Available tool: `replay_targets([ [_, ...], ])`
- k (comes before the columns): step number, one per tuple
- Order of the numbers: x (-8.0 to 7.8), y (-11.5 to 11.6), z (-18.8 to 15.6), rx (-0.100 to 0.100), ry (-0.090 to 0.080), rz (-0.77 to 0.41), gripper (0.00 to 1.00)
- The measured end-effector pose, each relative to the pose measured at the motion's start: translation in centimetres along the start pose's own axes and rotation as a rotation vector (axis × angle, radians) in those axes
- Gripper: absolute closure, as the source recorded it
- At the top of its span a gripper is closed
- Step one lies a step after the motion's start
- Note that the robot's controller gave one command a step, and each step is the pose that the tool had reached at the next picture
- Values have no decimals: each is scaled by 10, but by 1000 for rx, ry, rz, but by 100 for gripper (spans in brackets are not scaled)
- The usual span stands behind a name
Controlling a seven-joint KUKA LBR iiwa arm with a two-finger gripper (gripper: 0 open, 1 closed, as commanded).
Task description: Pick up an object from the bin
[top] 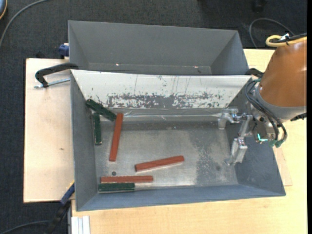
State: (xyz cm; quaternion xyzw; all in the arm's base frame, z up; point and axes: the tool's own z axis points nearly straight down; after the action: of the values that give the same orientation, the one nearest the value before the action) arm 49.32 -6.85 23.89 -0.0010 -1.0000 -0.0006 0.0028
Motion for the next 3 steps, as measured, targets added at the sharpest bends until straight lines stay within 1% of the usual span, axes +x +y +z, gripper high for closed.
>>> replay_targets([
  [1,-27,54,112,-1,-1,-141,0],
  [2,-35,109,170,-1,-3,-367,0],
  [3,-36,107,168,1,-6,-365,100],
])
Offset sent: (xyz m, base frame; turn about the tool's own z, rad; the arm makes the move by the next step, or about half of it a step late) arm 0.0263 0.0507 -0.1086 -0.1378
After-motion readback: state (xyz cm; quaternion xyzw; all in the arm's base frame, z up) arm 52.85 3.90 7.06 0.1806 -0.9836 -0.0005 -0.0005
